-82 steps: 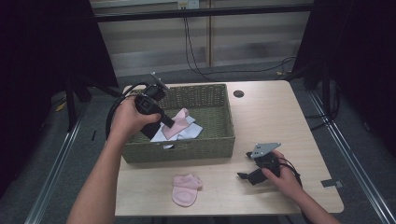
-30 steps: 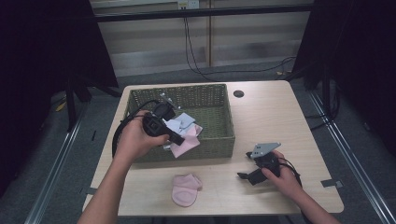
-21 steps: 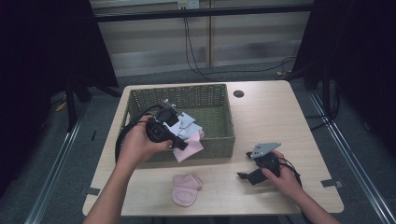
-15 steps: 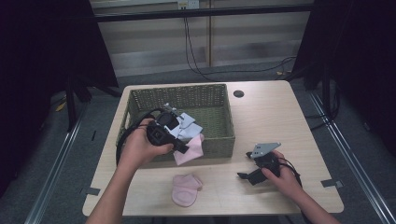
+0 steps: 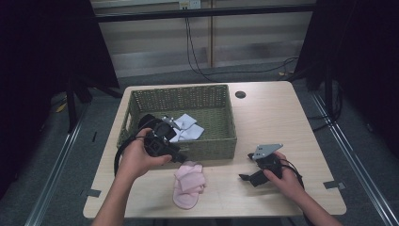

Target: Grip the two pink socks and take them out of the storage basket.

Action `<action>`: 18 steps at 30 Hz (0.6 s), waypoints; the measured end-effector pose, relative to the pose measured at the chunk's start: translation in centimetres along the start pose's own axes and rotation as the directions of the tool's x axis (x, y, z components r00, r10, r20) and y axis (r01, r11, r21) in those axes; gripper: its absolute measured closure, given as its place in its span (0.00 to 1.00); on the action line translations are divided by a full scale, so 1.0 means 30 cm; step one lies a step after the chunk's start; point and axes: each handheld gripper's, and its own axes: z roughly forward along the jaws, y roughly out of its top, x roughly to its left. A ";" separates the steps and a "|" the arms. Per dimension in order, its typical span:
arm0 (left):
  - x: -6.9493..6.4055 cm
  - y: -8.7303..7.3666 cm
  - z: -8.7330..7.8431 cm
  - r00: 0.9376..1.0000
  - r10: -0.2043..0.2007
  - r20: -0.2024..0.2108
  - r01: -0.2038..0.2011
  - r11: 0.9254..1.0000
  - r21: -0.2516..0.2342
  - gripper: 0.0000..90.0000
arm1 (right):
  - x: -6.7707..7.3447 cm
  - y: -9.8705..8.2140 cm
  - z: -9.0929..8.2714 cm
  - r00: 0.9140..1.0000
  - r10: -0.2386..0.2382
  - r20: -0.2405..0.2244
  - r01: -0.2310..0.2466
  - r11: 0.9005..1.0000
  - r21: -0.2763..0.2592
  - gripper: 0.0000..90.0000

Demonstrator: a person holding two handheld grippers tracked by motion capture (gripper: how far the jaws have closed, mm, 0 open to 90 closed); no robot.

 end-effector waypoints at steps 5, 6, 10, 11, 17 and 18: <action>0.015 -0.046 0.033 1.000 -0.005 -0.009 0.005 1.000 -0.006 0.50 | 0.000 0.000 0.000 1.000 0.000 0.000 0.000 1.000 0.000 0.12; 0.018 -0.055 0.037 1.000 0.003 -0.012 -0.003 1.000 0.000 0.50 | 0.000 0.000 0.000 1.000 0.000 0.000 0.000 1.000 0.000 0.12; 0.025 -0.091 0.061 1.000 -0.010 -0.021 0.010 1.000 -0.005 0.48 | 0.000 0.000 0.000 1.000 0.000 0.000 0.000 1.000 0.000 0.12; 0.027 -0.100 0.065 1.000 -0.013 -0.025 0.013 1.000 -0.005 0.48 | 0.000 0.000 0.000 1.000 0.000 0.000 0.000 1.000 0.000 0.12; 0.034 -0.154 0.097 0.999 -0.021 -0.038 0.020 1.000 -0.011 0.47 | 0.000 0.000 0.000 1.000 0.000 0.000 0.000 1.000 0.000 0.12; 0.033 -0.163 0.104 0.999 -0.026 -0.040 0.025 1.000 -0.014 0.46 | 0.000 0.000 0.000 1.000 0.000 -0.001 0.000 1.000 0.000 0.12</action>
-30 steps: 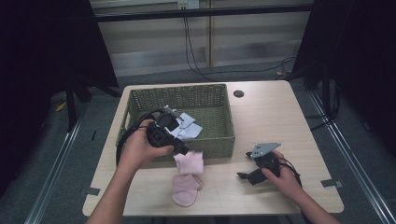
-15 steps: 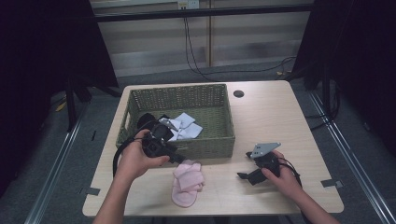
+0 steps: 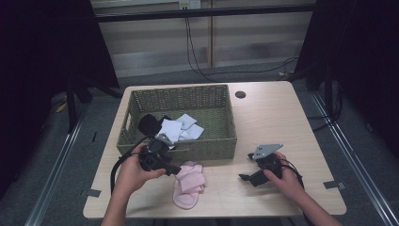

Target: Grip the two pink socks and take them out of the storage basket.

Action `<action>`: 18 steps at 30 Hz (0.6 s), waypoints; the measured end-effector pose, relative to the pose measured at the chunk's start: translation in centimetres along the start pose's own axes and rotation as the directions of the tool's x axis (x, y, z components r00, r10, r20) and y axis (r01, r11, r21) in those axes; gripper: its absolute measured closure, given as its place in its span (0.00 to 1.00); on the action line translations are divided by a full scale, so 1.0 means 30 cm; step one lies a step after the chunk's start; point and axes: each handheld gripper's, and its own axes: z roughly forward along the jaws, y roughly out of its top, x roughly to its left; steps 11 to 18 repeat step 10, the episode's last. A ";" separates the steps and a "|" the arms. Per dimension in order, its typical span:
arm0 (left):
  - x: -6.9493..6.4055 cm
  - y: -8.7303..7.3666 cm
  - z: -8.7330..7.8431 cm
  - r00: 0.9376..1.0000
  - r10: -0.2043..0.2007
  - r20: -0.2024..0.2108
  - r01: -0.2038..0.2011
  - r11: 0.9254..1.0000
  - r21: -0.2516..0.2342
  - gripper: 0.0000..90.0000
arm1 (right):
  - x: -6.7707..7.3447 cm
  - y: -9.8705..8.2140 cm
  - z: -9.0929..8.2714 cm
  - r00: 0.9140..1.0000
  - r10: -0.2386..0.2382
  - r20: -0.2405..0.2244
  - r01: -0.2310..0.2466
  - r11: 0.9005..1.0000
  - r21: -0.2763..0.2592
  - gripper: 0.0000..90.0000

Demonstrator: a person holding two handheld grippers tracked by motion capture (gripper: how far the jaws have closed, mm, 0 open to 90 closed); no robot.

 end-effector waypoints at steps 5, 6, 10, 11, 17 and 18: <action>0.001 -0.042 0.039 1.000 0.014 0.010 -0.014 1.000 0.002 0.43 | 0.000 0.000 0.000 1.000 0.000 0.000 0.000 1.000 0.000 0.12; 0.004 -0.050 0.049 1.000 0.023 0.012 -0.023 1.000 0.001 0.43 | 0.000 0.000 0.000 1.000 0.000 0.000 0.000 1.000 0.000 0.12; -0.005 -0.063 0.078 0.999 0.035 0.013 -0.035 0.999 0.004 0.43 | 0.000 0.000 0.000 1.000 0.000 0.000 0.000 1.000 0.000 0.12; -0.005 -0.063 0.078 0.999 0.035 0.013 -0.035 0.999 0.004 0.43 | 0.000 0.000 0.000 1.000 0.000 0.000 0.000 1.000 0.000 0.12; -0.005 -0.063 0.078 0.999 0.035 0.013 -0.035 0.999 0.004 0.43 | 0.000 0.000 0.000 1.000 0.000 0.000 0.000 1.000 0.000 0.12; -0.005 -0.063 0.078 0.999 0.035 0.013 -0.035 0.999 0.004 0.43 | 0.000 0.000 0.000 1.000 0.000 0.000 0.000 1.000 0.000 0.12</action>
